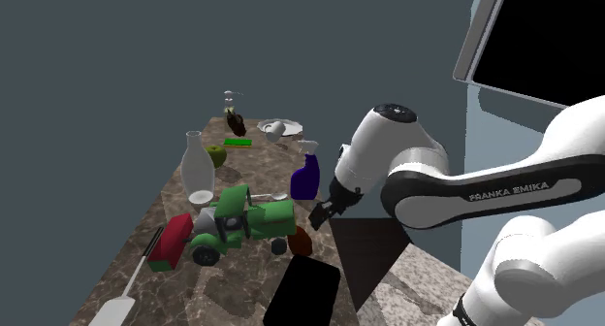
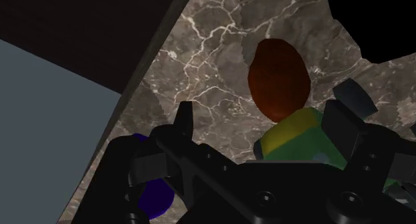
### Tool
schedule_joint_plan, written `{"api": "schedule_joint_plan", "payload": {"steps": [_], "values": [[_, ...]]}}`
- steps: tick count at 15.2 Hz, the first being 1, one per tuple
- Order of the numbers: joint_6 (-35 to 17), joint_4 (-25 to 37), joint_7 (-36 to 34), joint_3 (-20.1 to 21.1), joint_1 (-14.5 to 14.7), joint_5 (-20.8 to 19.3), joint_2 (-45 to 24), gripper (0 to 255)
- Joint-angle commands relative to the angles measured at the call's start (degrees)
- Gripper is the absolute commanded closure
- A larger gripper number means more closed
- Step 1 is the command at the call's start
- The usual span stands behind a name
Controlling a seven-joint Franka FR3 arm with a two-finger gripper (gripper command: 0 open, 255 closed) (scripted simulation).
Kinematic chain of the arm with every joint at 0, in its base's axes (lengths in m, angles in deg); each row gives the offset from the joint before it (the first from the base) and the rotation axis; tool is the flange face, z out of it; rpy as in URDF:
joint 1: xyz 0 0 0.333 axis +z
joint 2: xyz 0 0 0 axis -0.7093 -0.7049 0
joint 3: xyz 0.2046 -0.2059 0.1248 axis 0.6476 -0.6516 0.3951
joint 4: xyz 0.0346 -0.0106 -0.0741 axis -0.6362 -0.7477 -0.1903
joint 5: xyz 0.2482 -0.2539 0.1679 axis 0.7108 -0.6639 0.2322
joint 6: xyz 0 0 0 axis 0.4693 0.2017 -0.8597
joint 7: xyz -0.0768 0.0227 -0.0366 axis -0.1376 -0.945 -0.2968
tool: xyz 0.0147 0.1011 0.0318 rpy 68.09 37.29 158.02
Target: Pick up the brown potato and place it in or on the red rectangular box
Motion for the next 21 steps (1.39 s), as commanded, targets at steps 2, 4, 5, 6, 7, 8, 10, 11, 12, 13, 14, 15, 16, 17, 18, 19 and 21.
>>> {"api": "schedule_joint_plan", "payload": {"steps": [2, 4, 5, 6, 7, 8, 10, 11, 12, 13, 14, 15, 16, 17, 18, 19, 21], "values": [[-8.7, -0.4, -5.9, 6.7, -3.8, -3.2, -6.0, 0], [-13.9, 0.1, -11.0, 12.4, -8.3, -7.2, -10.3, 0], [-16.2, 0.5, -14.1, 15.9, -11.5, -9.9, -12.4, 0], [-16.9, 0.7, -15.0, 16.9, -12.5, -10.8, -13.0, 0], [-17.8, 0.7, -15.6, 17.8, -13.6, -11.7, -13.9, 0], [-18.7, 0.7, -16.3, 18.7, -14.8, -12.7, -14.8, 0], [-20.4, 0.8, -17.9, 20.8, -17.5, -14.9, -16.6, 0], [-21.3, 0.9, -18.8, 21.9, -19.0, -16.2, -17.5, 0], [-22.1, 1.0, -19.9, 23.2, -20.6, -17.6, -18.5, 0], [-23.3, 1.2, -21.7, 25.4, -23.5, -20.1, -20.0, 0], [-23.3, 1.2, -21.6, 25.4, -23.5, -20.1, -20.0, 0], [-23.3, 1.2, -21.6, 25.4, -23.5, -20.1, -20.0, 0], [-23.3, 1.2, -21.6, 25.4, -23.5, -20.0, -20.0, 0], [-23.3, 1.2, -21.6, 25.4, -23.5, -20.1, -20.0, 0], [-23.3, 1.2, -21.6, 25.4, -23.5, -20.1, -20.0, 0], [-23.3, 1.2, -21.6, 25.4, -23.5, -20.1, -20.0, 0], [-23.3, 1.2, -21.6, 25.4, -23.5, -20.1, -20.0, 0]]}}
